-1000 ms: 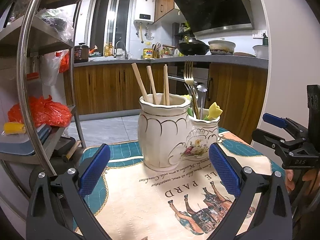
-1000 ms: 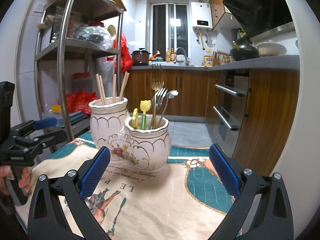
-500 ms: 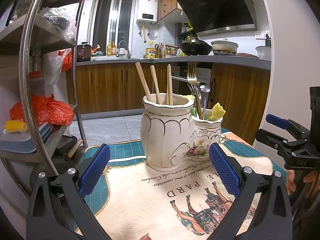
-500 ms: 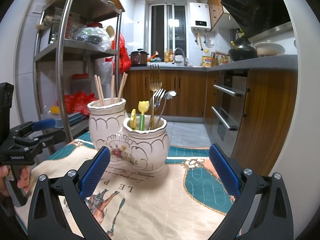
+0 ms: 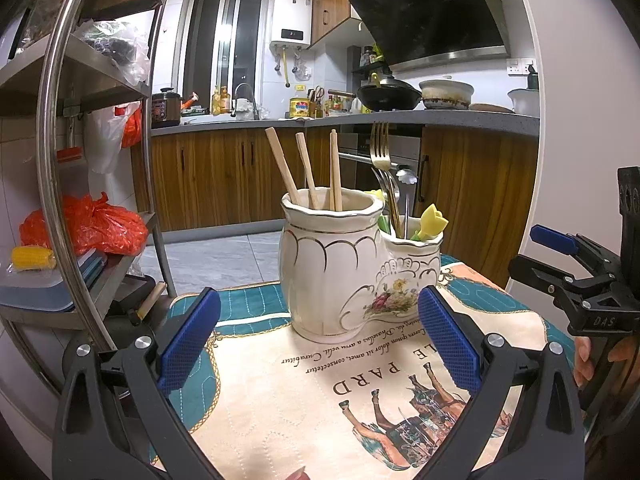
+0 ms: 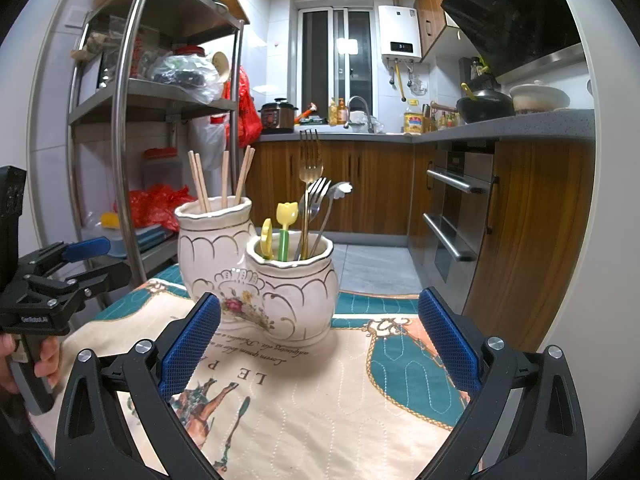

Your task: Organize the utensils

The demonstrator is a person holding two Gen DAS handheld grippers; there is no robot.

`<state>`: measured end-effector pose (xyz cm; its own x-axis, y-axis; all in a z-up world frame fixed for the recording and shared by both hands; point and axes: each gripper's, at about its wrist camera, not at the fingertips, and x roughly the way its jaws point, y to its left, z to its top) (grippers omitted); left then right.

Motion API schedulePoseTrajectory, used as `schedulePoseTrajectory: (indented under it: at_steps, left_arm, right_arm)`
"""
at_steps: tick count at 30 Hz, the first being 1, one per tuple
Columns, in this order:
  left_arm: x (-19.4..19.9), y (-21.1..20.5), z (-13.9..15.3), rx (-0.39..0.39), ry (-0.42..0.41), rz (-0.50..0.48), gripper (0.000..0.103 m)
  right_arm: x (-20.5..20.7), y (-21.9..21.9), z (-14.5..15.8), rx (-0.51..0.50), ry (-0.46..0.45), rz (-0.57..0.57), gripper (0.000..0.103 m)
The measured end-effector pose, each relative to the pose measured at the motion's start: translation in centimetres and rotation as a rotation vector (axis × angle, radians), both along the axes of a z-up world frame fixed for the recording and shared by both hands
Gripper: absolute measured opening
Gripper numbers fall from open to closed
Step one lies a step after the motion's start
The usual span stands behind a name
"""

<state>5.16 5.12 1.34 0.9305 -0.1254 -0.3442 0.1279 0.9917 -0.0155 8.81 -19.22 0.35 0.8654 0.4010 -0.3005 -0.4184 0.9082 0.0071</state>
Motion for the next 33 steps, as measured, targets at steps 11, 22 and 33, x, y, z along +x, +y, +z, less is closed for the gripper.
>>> schedulePoseTrajectory:
  at_steps: [11,22,33]
  left_arm:
    - [0.00,0.02,0.02,0.000,-0.003,0.000,0.097]
    - [-0.25,0.06,0.08,0.006,-0.017,0.021,0.097]
    - [-0.41,0.05,0.17,0.005,-0.029,0.034,0.097]
  right_arm:
    - [-0.01,0.01,-0.01,0.000,0.000,0.000,0.098]
    - [0.00,-0.01,-0.01,0.000,0.000,0.000,0.098]
    - [0.05,-0.01,0.00,0.001,-0.001,0.000,0.098]
